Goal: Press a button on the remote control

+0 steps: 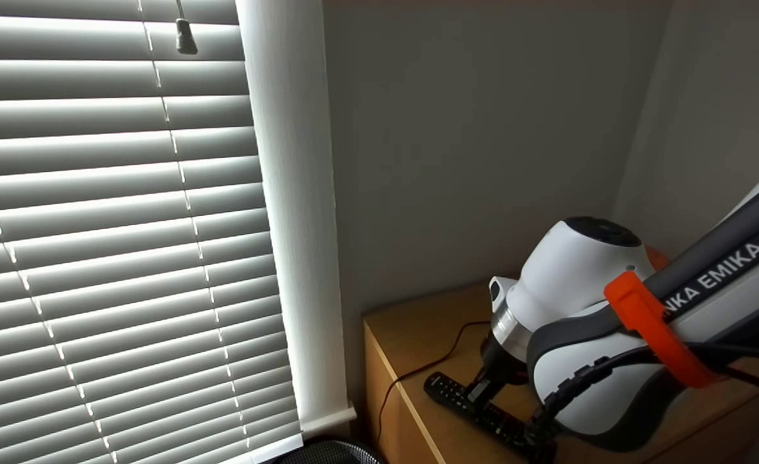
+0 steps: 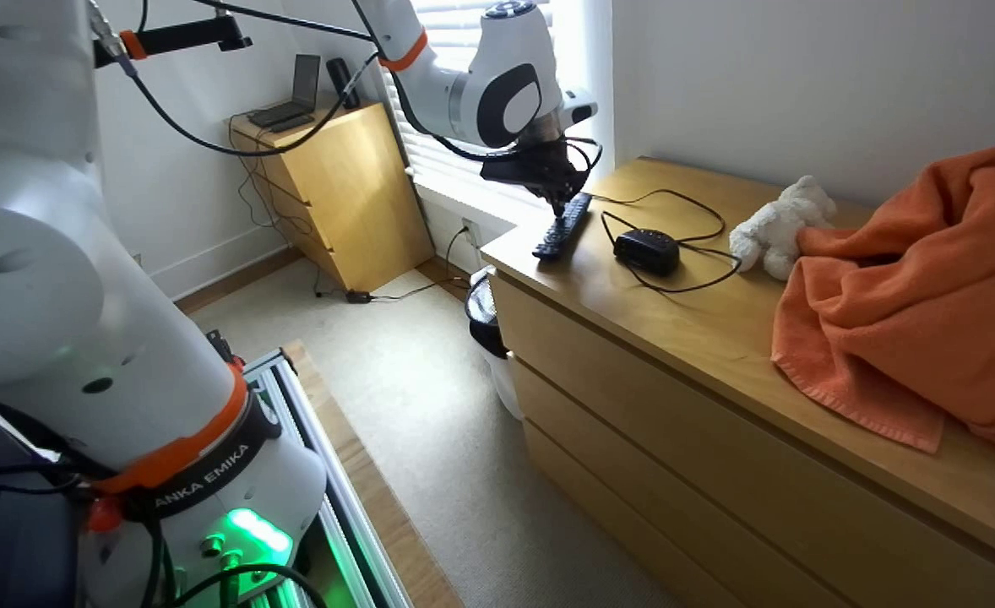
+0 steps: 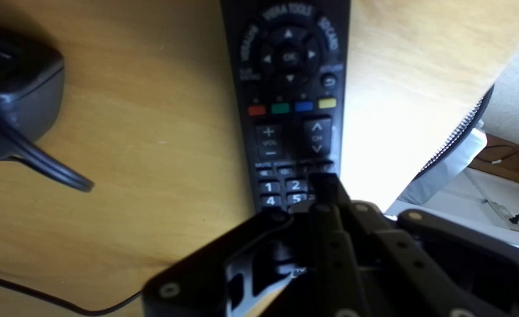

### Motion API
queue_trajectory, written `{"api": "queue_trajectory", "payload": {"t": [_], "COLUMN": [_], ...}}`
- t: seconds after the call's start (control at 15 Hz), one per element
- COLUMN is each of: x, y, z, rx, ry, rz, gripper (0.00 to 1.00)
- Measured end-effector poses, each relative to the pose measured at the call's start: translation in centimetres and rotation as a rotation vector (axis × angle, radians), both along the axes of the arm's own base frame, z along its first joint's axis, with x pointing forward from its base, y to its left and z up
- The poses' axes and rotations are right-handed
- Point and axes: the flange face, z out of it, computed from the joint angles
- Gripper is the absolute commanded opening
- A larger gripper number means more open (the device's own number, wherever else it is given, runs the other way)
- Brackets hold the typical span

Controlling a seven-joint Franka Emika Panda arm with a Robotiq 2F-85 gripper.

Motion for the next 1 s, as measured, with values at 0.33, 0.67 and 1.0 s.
{"api": "queue_trajectory", "payload": {"t": [0.33,0.67,1.0], "x": [0.5,-0.2,-1.3], "y": [-0.9,-0.8,-3.8], "z": [3.5,8.1,12.4], "rx": [0.010,0.010,-0.011], "ry": [0.023,0.127,0.227], "rz": [-0.022,-0.002,0.050], "gripper": [0.00,0.34,0.71]}}
